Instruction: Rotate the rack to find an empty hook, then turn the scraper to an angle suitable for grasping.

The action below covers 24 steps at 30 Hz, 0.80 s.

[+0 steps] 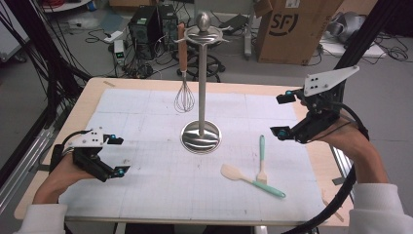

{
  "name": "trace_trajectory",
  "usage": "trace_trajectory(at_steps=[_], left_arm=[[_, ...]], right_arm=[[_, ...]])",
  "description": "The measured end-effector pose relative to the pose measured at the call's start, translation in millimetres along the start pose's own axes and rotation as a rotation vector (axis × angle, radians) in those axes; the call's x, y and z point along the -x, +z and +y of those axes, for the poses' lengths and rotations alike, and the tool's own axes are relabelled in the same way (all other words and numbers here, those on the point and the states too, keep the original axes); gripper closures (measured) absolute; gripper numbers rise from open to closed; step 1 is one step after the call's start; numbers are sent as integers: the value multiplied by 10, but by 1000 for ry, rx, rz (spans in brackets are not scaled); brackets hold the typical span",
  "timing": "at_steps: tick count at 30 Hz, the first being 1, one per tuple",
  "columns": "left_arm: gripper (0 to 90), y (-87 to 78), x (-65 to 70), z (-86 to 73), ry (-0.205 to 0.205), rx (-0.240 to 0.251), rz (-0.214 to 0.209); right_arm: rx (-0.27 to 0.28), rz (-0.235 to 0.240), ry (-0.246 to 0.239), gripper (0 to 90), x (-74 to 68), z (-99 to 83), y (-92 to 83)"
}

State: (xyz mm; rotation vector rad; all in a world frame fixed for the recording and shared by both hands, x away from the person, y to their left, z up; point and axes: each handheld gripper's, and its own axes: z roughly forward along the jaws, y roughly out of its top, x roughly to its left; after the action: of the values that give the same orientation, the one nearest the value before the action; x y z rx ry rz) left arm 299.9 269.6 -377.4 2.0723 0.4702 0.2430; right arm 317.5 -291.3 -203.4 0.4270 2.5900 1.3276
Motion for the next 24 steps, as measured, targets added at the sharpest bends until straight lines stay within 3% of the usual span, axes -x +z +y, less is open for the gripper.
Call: trace_trajectory(at_steps=[16, 24], left_arm=[[17, -49, 21, -4, 4, 9, 3], [17, -52, 29, -2, 7, 7, 7]], right_arm=[[-56, 2, 18, 2, -86, -400, 145], [-81, -21, 32, 2, -123, -528, 122]])
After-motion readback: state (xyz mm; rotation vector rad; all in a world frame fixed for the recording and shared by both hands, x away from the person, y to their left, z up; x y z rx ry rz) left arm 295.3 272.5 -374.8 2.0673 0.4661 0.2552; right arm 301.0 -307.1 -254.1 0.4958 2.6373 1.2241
